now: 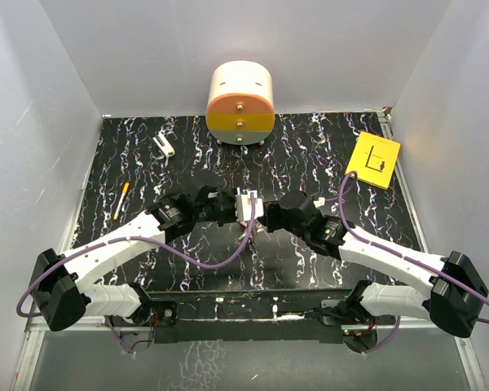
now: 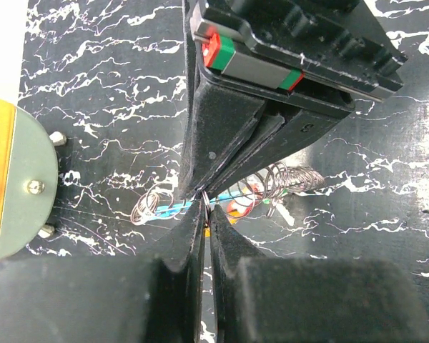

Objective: Put the keys on the keyring

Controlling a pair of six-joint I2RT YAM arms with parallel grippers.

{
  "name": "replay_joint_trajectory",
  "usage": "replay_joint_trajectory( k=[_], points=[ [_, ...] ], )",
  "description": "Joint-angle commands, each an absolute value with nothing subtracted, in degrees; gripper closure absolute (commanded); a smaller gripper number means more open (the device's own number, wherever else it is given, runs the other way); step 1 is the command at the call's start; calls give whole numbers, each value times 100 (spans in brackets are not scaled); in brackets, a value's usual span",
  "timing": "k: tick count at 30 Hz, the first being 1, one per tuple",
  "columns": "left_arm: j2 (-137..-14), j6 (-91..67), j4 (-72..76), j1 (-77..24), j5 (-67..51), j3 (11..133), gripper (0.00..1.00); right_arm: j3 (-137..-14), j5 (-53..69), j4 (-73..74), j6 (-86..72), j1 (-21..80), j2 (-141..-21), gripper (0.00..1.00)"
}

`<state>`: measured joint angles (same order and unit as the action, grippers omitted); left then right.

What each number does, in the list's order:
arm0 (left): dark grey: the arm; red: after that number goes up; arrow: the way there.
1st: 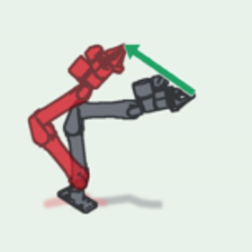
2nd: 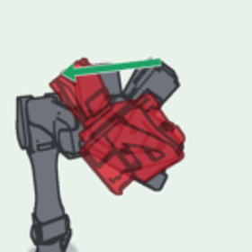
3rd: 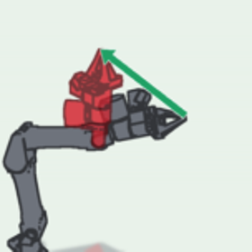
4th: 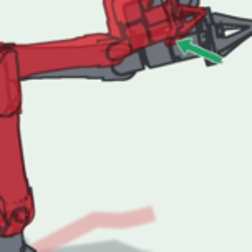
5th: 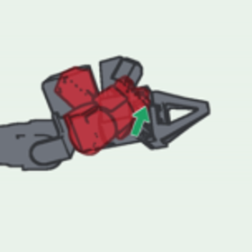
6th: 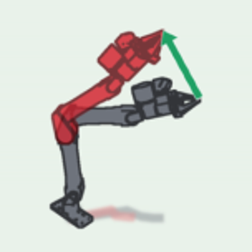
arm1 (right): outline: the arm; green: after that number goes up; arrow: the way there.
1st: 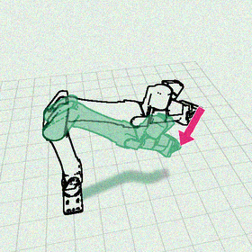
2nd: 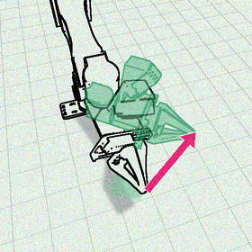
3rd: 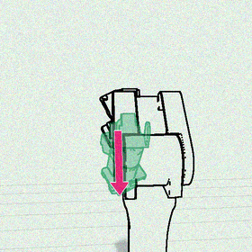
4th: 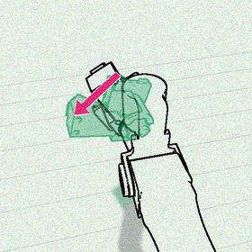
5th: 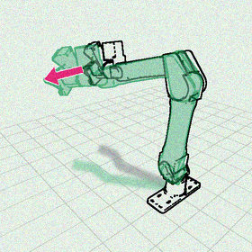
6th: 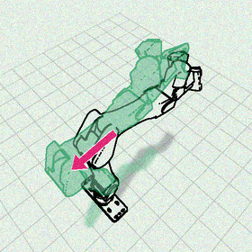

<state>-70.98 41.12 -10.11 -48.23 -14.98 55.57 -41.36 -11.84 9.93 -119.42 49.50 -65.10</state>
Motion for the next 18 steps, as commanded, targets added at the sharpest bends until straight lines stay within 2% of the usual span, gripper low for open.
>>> replay_joint_trajectory(
  k=[1, 13, 18],
  points=[
    [-7110, 4139, -1107, -4812, -1393, 5679, 100, -4280, -1162, 343, -14187, 4990, -6443, 92],
    [-7121, 4065, -1218, -4816, -1494, 5711, 100, -4253, -1386, 620, -14161, 4987, -6215, 82],
    [-7128, 4109, -1265, -4812, -1459, 5739, 100, -4256, -1460, 900, -14185, 4987, -6066, 67]
  ],
)
